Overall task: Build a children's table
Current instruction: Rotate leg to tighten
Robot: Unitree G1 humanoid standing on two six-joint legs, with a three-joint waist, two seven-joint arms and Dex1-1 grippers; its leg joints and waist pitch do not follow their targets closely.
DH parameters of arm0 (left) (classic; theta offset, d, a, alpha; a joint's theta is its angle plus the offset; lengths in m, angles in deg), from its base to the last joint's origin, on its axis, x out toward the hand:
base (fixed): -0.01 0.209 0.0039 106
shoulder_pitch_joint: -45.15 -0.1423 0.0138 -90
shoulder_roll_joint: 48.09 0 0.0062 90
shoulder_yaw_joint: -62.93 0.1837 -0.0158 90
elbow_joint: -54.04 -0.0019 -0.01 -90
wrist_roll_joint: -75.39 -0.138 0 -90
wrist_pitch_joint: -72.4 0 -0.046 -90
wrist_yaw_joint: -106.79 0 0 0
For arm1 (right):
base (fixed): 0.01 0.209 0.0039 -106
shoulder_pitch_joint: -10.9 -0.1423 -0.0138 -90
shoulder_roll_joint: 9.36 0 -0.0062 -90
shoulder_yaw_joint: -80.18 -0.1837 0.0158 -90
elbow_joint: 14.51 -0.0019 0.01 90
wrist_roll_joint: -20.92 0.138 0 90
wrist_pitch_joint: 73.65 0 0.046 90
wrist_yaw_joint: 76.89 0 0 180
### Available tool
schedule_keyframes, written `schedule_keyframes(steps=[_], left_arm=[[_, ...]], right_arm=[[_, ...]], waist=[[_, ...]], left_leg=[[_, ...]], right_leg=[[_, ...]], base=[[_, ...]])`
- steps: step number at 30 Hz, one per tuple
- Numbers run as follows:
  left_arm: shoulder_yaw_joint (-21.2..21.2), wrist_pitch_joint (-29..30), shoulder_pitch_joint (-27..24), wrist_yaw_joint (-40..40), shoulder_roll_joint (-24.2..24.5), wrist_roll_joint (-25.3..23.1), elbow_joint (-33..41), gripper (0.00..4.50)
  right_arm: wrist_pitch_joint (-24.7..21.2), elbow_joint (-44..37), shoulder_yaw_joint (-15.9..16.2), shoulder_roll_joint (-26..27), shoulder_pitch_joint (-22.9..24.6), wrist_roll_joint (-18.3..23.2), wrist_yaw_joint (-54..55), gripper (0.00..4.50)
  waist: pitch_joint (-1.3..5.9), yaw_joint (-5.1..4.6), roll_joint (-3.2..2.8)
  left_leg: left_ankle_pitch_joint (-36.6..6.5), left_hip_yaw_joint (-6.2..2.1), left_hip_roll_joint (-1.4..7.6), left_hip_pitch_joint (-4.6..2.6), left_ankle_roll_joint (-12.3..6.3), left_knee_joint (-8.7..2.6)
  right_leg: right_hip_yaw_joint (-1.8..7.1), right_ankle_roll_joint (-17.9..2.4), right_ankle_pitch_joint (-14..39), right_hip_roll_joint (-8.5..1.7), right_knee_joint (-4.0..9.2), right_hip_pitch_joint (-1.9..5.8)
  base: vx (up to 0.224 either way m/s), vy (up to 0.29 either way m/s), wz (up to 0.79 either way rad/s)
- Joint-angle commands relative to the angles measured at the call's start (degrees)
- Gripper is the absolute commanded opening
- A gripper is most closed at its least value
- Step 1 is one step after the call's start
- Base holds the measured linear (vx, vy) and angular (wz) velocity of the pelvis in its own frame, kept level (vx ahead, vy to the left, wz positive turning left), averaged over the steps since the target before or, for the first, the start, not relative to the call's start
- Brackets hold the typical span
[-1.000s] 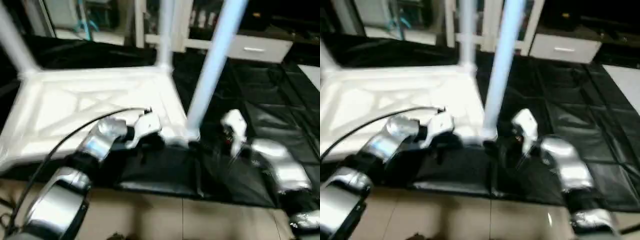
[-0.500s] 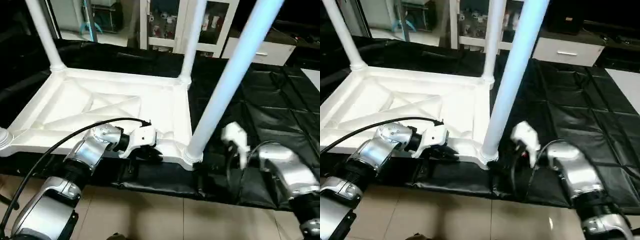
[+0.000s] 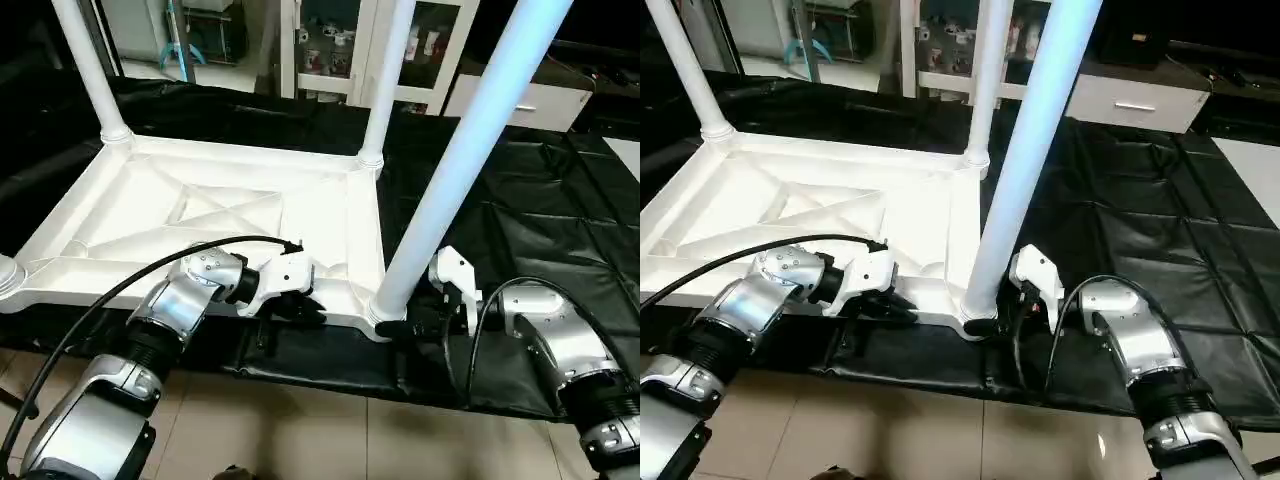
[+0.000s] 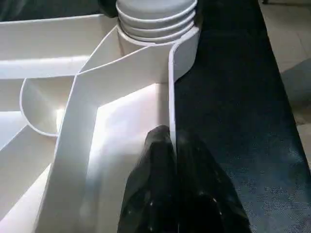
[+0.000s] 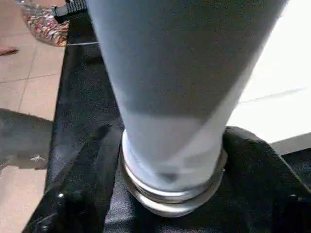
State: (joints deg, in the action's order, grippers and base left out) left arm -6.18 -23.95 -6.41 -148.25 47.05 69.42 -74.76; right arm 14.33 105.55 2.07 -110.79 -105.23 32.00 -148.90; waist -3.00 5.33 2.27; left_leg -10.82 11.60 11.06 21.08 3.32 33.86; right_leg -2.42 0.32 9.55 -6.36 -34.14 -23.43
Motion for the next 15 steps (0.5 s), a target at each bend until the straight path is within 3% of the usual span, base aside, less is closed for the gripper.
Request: schedule_keyframes(steps=[1, 11, 13, 14, 15], left_arm=[[2.42, 0.16, -1.30, -1.91, -0.22, -0.79, -0.03, 0.00], [2.39, 0.75, -0.69, -0.52, -0.48, -1.55, -1.11, 0.00], [1.54, 3.02, 0.68, 4.30, -1.82, -2.59, -2.70, 0.00], [0.21, 5.58, 2.51, 9.74, -3.64, -3.14, -4.95, 0.00], [0.21, 5.58, 2.51, 9.74, -3.64, -3.14, -4.95, 0.00]], right_arm=[[0.60, 0.46, 0.29, -0.57, -0.85, 0.27, -1.89, 2.97], [-0.45, 3.76, -0.60, 1.82, -1.24, -1.68, 3.85, 2.69], [-2.16, 6.61, -0.97, 3.37, -1.66, -4.30, 11.18, 2.69], [-4.63, 8.52, -1.82, 5.43, -2.22, -5.18, 17.48, 2.68], [-4.63, 8.52, -1.82, 5.43, -2.22, -5.18, 17.48, 2.67]], waist=[[3.76, -0.13, 0.31], [3.72, -0.27, 0.24], [3.54, -0.61, 0.33], [3.18, -1.19, 0.28], [3.16, -1.34, 0.23]], left_leg=[[-12.22, -0.55, 2.34, -0.83, -3.19, -4.23], [-12.61, -0.60, 2.28, -0.79, -2.76, -4.31], [-14.89, -0.65, 2.31, -0.89, -1.75, -4.55], [-18.61, -0.91, 2.01, -1.00, 0.17, -4.91], [-20.08, -1.07, 2.00, -1.19, 1.04, -5.00]], right_leg=[[1.44, -14.33, 9.79, -1.86, 2.99, 2.33], [1.42, -14.39, 10.58, -1.90, 3.07, 2.34], [1.48, -13.58, 13.45, -1.81, 3.41, 2.05], [1.49, -11.96, 19.72, -1.87, 4.06, 1.79], [1.42, -11.12, 22.34, -1.92, 4.35, 1.67]], base=[[0.000, 0.000, 0.00], [0.000, 0.000, 0.00], [0.000, 0.000, 0.00], [0.000, 0.000, 0.00], [0.000, 0.000, 0.00]])
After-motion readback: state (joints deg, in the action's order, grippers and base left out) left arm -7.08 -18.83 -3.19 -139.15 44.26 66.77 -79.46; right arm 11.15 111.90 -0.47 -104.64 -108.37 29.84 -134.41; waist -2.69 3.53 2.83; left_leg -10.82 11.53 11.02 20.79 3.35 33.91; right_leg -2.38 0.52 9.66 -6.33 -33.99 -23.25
